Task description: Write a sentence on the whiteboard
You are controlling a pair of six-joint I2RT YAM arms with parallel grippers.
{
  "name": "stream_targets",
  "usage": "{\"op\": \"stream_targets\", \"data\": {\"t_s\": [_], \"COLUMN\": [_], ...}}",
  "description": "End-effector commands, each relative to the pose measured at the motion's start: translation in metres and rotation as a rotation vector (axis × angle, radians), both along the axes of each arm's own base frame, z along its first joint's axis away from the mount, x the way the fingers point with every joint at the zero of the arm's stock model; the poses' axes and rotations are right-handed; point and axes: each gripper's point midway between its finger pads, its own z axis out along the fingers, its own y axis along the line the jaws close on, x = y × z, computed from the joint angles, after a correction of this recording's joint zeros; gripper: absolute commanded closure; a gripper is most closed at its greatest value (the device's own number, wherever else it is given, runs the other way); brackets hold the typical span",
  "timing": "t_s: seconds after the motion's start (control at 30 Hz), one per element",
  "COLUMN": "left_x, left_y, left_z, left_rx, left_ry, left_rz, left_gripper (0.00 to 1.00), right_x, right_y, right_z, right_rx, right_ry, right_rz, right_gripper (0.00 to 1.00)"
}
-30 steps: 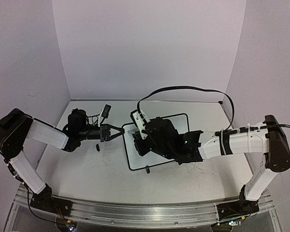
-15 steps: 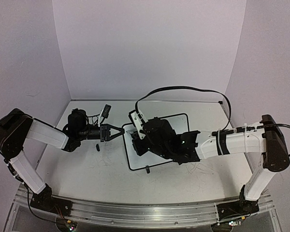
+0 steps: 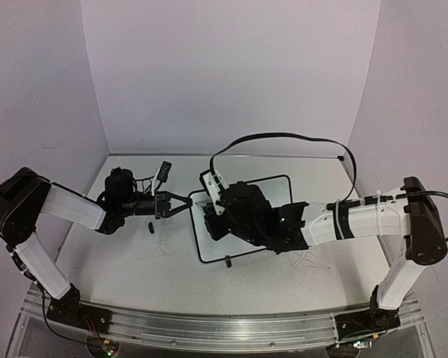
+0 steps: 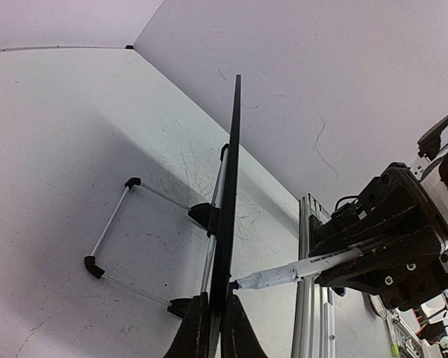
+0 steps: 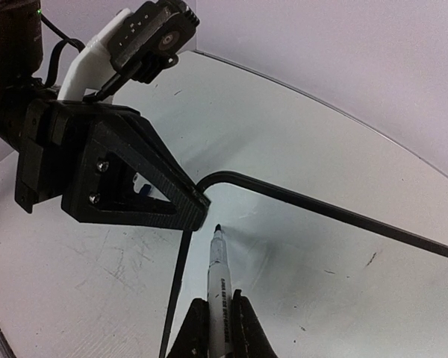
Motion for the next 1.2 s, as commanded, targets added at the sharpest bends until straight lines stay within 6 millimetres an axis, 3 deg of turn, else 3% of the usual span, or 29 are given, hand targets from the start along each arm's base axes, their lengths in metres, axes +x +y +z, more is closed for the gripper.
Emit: {"op": "stream_targets", "data": {"t_s": [0.0,0.73,0.87,1.07,1.17], "left_x": [-0.003,-0.004,-0.004,-0.004,-0.004], "left_y": [-0.005,-0.005,-0.005,-0.006,-0.006], "left_z": [0.014,0.016,0.017,0.016,0.016], "left_rx": [-0.032,-0.037,-0.037,-0.037,-0.037], "left_ry": [-0.009,-0.012,-0.011,-0.009,-0.008], "left_rz": [-0.041,-0.047,-0.048,-0.049,-0.049], "left_gripper": [1.0,1.0,1.0,1.0,1.0], "right_x": [0.003,-0.019,-0.018,-0.016,-0.011], "right_y": [-0.001,-0.003,0.0,-0.004,-0.001], "right_z": [-0.001,-0.028,-0.018,0.018,0.024], "right_rx": [0.011,-0.004,0.01,0.081,0.073], "right_ry": [0.008,0.078,0.063,0.01,-0.016], "right_rz": [-0.027,-0.025,-0.023,-0.024,-0.031], "right_gripper": [1.0,1.0,1.0,1.0,1.0]}}
